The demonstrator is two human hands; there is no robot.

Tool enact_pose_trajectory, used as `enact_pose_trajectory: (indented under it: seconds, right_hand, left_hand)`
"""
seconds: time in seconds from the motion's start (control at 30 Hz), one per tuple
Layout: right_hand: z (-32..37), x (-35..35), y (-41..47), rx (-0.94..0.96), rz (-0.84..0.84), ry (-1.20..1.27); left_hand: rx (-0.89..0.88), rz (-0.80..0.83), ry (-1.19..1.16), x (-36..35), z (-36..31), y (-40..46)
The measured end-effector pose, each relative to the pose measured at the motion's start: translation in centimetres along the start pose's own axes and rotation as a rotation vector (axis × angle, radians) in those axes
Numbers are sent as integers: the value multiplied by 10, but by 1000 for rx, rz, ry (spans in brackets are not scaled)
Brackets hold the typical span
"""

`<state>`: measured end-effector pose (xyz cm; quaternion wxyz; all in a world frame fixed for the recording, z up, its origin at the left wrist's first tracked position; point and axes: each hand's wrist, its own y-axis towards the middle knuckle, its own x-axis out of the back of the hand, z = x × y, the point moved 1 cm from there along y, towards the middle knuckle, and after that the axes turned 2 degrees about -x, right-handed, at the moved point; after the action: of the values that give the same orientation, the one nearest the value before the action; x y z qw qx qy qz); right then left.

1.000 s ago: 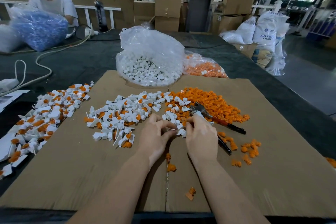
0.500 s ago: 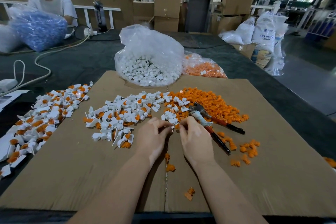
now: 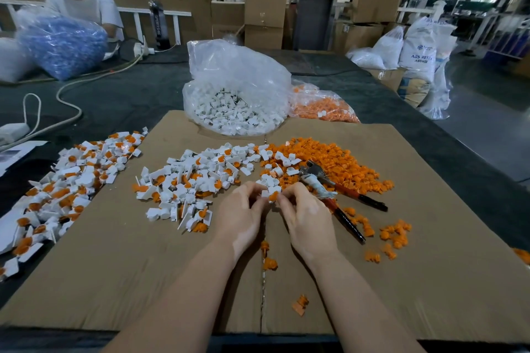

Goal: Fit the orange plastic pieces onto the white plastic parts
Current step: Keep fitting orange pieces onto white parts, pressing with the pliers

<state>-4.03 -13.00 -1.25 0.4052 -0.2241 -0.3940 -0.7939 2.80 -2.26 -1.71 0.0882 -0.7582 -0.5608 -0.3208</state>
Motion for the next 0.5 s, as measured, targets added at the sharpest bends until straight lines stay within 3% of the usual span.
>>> enact_pose_trajectory:
  seconds: [0.5]
  right_hand:
    - [1, -3, -1, 74, -14, -185]
  left_hand:
    - [3, 45, -135, 1, 2, -1]
